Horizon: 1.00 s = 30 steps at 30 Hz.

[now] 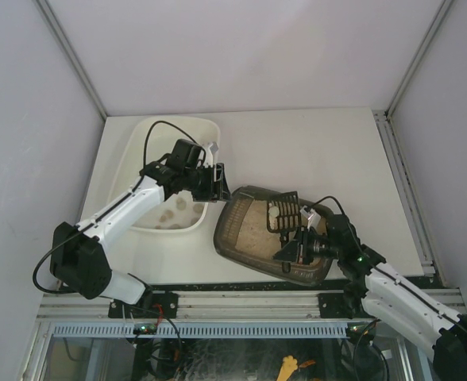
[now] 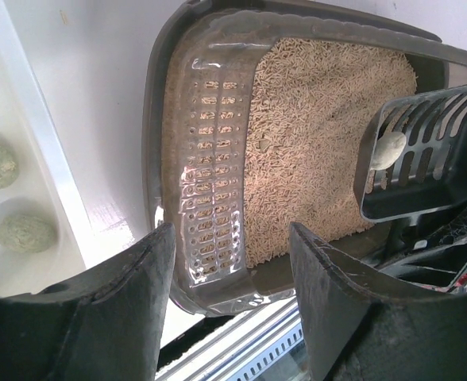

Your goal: Clean the litter box

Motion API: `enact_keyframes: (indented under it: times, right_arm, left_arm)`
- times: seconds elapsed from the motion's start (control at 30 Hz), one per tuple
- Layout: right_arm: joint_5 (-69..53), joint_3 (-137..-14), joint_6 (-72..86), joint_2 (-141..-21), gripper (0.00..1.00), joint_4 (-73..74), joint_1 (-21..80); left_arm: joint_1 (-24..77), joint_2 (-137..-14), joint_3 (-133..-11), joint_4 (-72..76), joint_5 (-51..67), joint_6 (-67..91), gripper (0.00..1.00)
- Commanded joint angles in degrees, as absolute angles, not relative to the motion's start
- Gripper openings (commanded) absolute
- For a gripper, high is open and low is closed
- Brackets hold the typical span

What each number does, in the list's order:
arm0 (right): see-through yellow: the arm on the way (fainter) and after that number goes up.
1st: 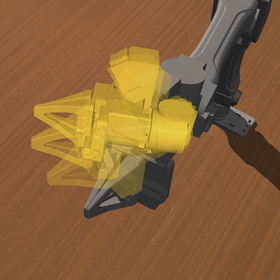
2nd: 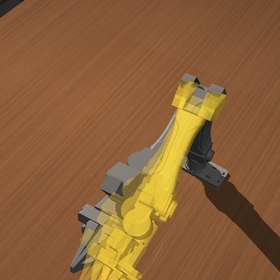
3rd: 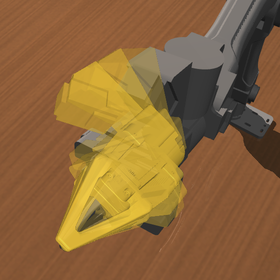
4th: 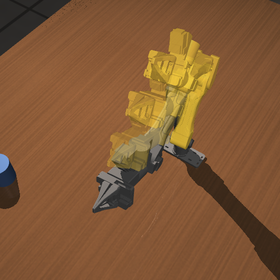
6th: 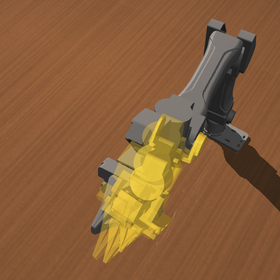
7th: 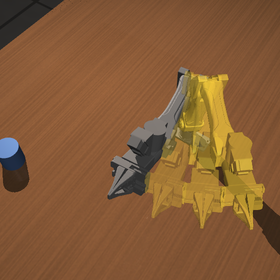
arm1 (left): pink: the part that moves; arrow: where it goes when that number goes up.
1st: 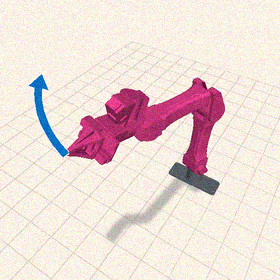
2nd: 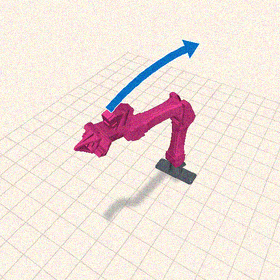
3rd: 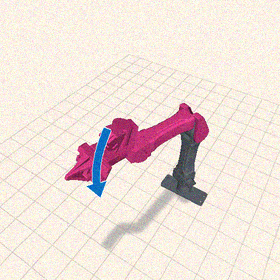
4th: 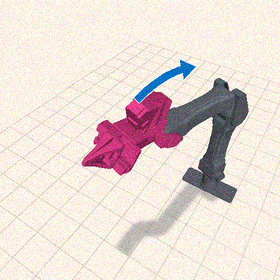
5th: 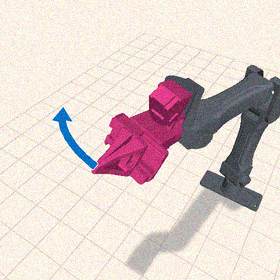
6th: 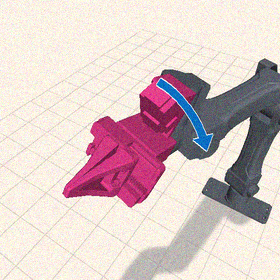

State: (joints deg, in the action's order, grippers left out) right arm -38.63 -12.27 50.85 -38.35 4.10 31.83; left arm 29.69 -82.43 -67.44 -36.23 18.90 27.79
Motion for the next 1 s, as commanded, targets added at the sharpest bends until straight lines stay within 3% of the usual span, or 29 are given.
enact_keyframes:
  times: [0.0, 0.23, 0.47, 0.7, 0.87, 0.97]
  right_arm:
    - [-45.84, -14.2, 56.15, -37.7, 0.0, -4.06, 30.57]
    - [-45.55, -19.48, 51.89, -37.65, 0.0, 2.95, 28.41]
    - [-49.07, -19.9, 57.59, -35.65, 0.0, -0.3, 28.04]
    - [-46.68, -9.08, 81.29, -27.31, 0.0, -23.36, 33.27]
    - [-40.69, -11.39, 79.14, -26.42, 0.0, -18.19, 43.66]
    - [-38.86, -8.54, 83.62, -24.4, 0.0, -21.25, 42.44]
  left_arm:
    - [29.44, -80.84, -66.86, -34.54, 20.23, 26.11, 0.63]
    - [29.52, -80.56, -67.42, -35.23, 20.64, 25.42, 0.63]
    - [29.49, -80.38, -68.86, -36.56, 20.02, 22.97, 0.65]
    - [29.44, -79.43, -70.31, -38.32, 16.28, 18.82, 0.67]
    - [29.44, -79.13, -70.1, -38.41, 15.38, 18.2, 0.67]
    - [29.44, -79.62, -70.25, -38.43, 15.11, 18.11, 0.68]
